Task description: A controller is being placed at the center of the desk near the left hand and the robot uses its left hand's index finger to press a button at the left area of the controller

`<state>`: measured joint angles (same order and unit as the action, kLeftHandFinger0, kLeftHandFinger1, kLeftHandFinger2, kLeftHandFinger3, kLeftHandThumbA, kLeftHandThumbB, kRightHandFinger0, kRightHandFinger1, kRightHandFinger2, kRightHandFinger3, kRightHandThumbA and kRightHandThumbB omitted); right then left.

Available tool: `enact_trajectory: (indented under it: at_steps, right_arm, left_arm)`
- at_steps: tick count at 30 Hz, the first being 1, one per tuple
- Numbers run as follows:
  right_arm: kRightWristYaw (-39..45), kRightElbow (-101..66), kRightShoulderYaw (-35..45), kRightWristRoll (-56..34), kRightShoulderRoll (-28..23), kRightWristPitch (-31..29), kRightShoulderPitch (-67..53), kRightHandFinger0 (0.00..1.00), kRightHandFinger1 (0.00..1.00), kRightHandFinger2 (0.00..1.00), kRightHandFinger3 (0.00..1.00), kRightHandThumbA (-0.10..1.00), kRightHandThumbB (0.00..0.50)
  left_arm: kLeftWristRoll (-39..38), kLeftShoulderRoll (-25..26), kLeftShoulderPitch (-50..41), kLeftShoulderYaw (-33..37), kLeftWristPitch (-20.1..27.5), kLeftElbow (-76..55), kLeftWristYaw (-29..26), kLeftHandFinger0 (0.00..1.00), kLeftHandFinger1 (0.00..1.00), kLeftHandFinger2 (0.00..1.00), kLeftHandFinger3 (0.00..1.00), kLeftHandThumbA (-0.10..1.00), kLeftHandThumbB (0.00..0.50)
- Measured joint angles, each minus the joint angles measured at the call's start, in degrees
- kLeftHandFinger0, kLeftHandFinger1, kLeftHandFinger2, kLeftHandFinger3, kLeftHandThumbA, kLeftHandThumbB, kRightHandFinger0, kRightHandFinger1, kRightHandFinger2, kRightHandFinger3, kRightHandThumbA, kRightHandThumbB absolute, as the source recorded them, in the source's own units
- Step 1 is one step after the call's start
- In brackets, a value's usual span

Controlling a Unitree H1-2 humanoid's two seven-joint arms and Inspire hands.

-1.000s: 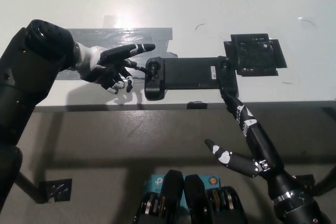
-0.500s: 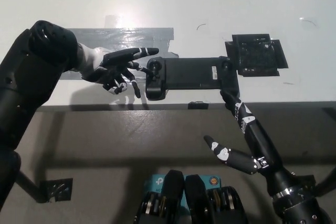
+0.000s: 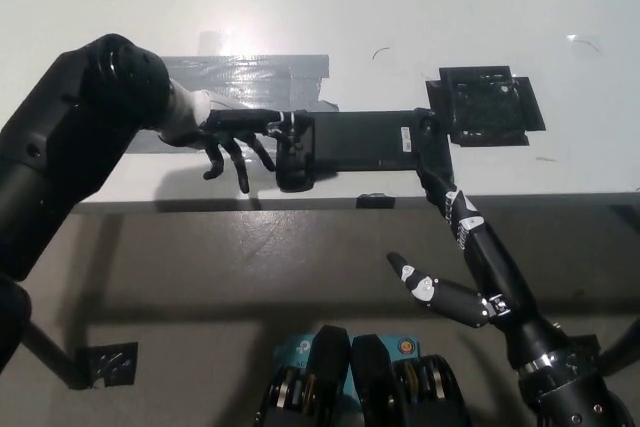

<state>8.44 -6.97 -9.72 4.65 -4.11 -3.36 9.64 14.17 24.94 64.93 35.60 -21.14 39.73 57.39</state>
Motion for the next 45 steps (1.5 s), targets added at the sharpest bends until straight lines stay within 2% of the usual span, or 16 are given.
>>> enact_trajectory:
  at_steps: [3, 5, 7, 9, 14, 18, 21, 25, 26, 30, 31, 32, 33, 34, 39, 45]
  right_arm:
    - [0.1, 0.0, 0.0, 0.0, 0.0, 0.0, 0.0, 1.00, 1.00, 1.00, 1.00, 0.64, 0.181]
    - [0.2, 0.0, 0.0, 0.0, 0.0, 0.0, 0.0, 1.00, 1.00, 1.00, 1.00, 0.63, 0.188]
    - [0.2, 0.0, 0.0, 0.0, 0.0, 0.0, 0.1, 1.00, 1.00, 1.00, 1.00, 0.63, 0.187]
    - [0.2, 0.0, 0.0, 0.0, 0.0, 0.0, 0.2, 1.00, 1.00, 1.00, 1.00, 0.62, 0.183]
    - [0.3, 0.2, 0.0, 0.0, 0.0, 0.0, 0.2, 1.00, 1.00, 1.00, 1.00, 0.60, 0.183]
    - [0.3, 0.9, 0.0, 0.0, 0.0, 0.0, 0.3, 1.00, 1.00, 1.00, 1.00, 0.59, 0.191]
    - [0.3, 1.0, 0.0, 0.0, 0.0, 0.0, 0.2, 1.00, 1.00, 1.00, 1.00, 0.58, 0.193]
    - [0.3, 1.5, 0.0, 0.0, 0.0, 0.0, 0.1, 1.00, 1.00, 1.00, 1.00, 0.58, 0.191]
    - [0.3, 1.6, 0.0, 0.0, 0.0, 0.0, 0.1, 1.00, 1.00, 1.00, 1.00, 0.58, 0.195]
    - [0.3, 1.9, 0.0, 0.0, 0.0, 0.0, 0.0, 1.00, 1.00, 1.00, 1.00, 0.57, 0.196]
    - [0.3, 1.9, -0.1, 0.0, 0.0, 0.0, 0.0, 1.00, 1.00, 1.00, 1.00, 0.57, 0.195]
    - [0.3, 2.0, -0.1, 0.0, 0.0, 0.0, 0.0, 1.00, 1.00, 1.00, 1.00, 0.58, 0.198]
    - [0.3, 2.0, -0.1, 0.0, 0.0, 0.0, 0.0, 1.00, 1.00, 1.00, 1.00, 0.58, 0.199]
    - [0.3, 2.0, -0.1, 0.0, 0.0, 0.0, 0.0, 1.00, 1.00, 1.00, 1.00, 0.59, 0.196]
    - [0.3, 2.2, -0.3, 0.0, 0.0, 0.0, -0.4, 1.00, 1.00, 1.00, 1.00, 0.63, 0.178]
    - [0.3, 2.3, -0.6, 0.0, 0.2, 0.0, -2.8, 1.00, 1.00, 1.00, 1.00, 0.92, 0.210]
  left_arm:
    - [0.4, 0.1, -0.1, 0.1, 0.0, -0.7, 0.0, 0.02, 0.17, 0.42, 1.00, 1.00, 0.500]
    - [0.1, 0.1, -0.4, -1.2, -0.3, -0.8, 0.0, 0.13, 0.17, 0.38, 1.00, 1.00, 0.500]
    - [-0.2, 0.4, -1.2, -2.7, -0.4, -2.0, 0.1, 0.01, 0.13, 0.36, 1.00, 1.00, 0.500]
    - [-0.7, 0.7, -2.2, -4.4, -1.0, -3.7, 0.2, 0.00, 0.12, 0.41, 1.00, 1.00, 0.500]
    - [-4.1, 0.9, -4.2, -11.7, -3.2, -7.6, 3.1, 0.00, 0.00, 0.25, 1.00, 1.00, 0.475]
    - [-8.6, 2.4, -4.1, -17.8, -3.9, -13.7, 4.8, 0.00, 0.09, 0.33, 1.00, 1.00, 0.489]
    - [-11.8, 4.2, -4.1, -19.7, -4.2, -17.5, 5.1, 0.02, 0.23, 0.51, 1.00, 1.00, 0.435]
    - [-16.2, 6.2, -5.9, -20.4, -4.2, -21.4, 4.4, 0.08, 0.29, 0.59, 1.00, 1.00, 0.397]
    - [-17.3, 6.6, -6.8, -20.4, -4.2, -22.4, 4.2, 0.18, 0.40, 0.67, 1.00, 1.00, 0.394]
    - [-21.5, 7.4, -12.6, -21.3, -4.2, -28.2, 2.3, 0.34, 0.46, 0.61, 1.00, 1.00, 0.354]
    - [-22.6, 7.4, -14.9, -22.1, -4.3, -30.7, 1.7, 0.48, 0.55, 0.68, 1.00, 1.00, 0.335]
    - [-23.4, 7.4, -17.2, -23.0, -4.3, -33.0, 0.9, 0.59, 0.52, 0.54, 1.00, 1.00, 0.302]
    - [-24.1, 7.1, -20.0, -24.3, -4.3, -35.5, 0.0, 0.62, 0.52, 0.55, 1.00, 1.00, 0.288]
    - [-24.8, 6.4, -23.3, -25.7, -4.3, -38.0, -1.1, 0.98, 0.98, 0.99, 1.00, 1.00, 0.259]
    - [-24.9, -1.6, -40.0, -32.3, -3.5, -47.9, -6.4, 1.00, 1.00, 1.00, 1.00, 1.00, 0.325]
    - [-21.7, -12.3, -57.2, -33.7, 1.9, -49.4, -12.4, 1.00, 1.00, 1.00, 1.00, 1.00, 0.304]
